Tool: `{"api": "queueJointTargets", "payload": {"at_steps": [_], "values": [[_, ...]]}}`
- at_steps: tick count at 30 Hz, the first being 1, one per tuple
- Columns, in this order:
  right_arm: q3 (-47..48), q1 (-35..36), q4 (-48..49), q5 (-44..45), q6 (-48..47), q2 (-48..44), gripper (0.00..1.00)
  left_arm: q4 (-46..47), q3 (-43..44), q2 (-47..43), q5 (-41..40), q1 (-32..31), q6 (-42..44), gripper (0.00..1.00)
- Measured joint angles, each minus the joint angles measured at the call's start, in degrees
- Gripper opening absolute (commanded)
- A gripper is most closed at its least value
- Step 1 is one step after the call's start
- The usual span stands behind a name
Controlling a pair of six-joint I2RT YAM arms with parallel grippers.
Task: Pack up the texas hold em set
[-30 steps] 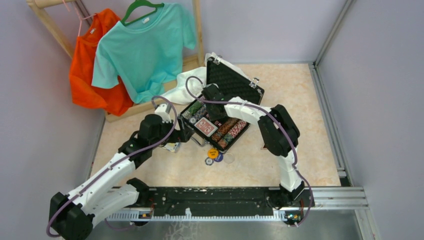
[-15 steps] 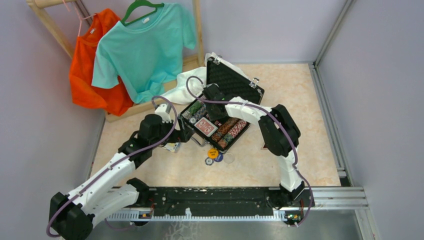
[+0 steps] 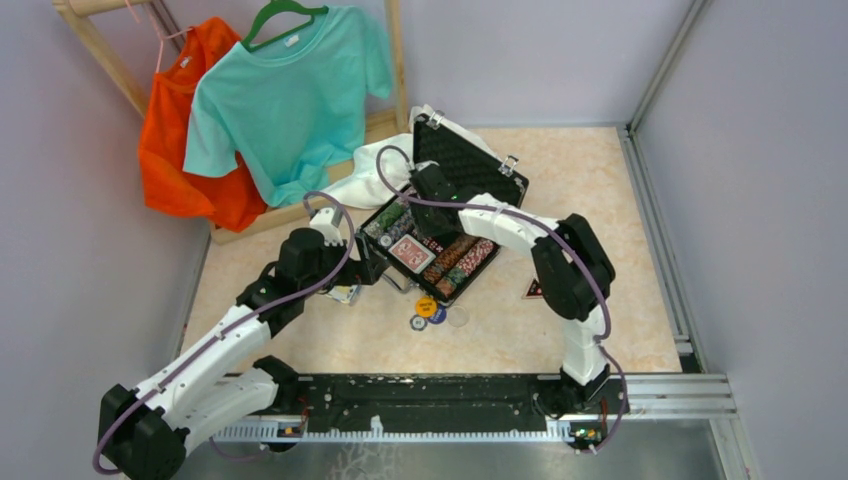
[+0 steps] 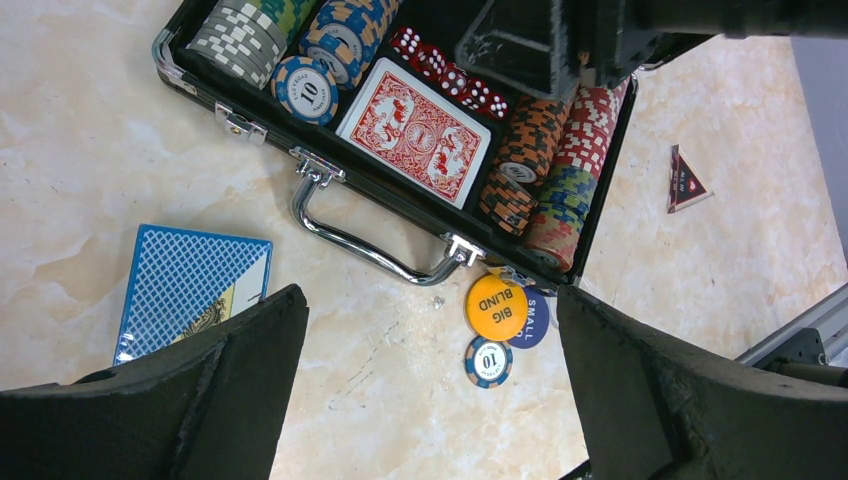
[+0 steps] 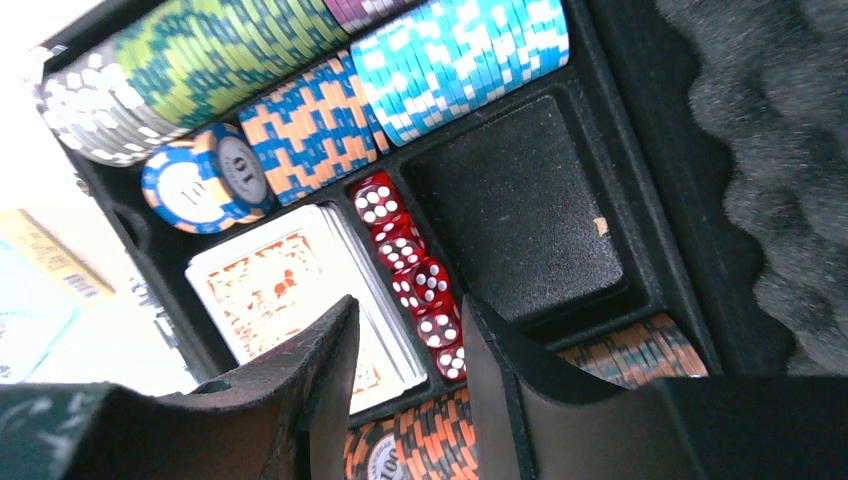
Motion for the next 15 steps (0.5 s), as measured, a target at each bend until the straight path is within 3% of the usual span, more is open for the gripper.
{"api": "queueJointTargets", "payload": {"at_steps": [7,15], "values": [[-1.1,0.0,1.0,0.0,-0.3,-7.2,0.43,-2.6,2.1,0.0,-1.3,0.0,1.4,0.99],[-6.6,0.0,2.8,-0.9,-0.4,-18.2,0.49,-16.4,14.2,6.3,-12.4,0.1,8.4,0.99]]}}
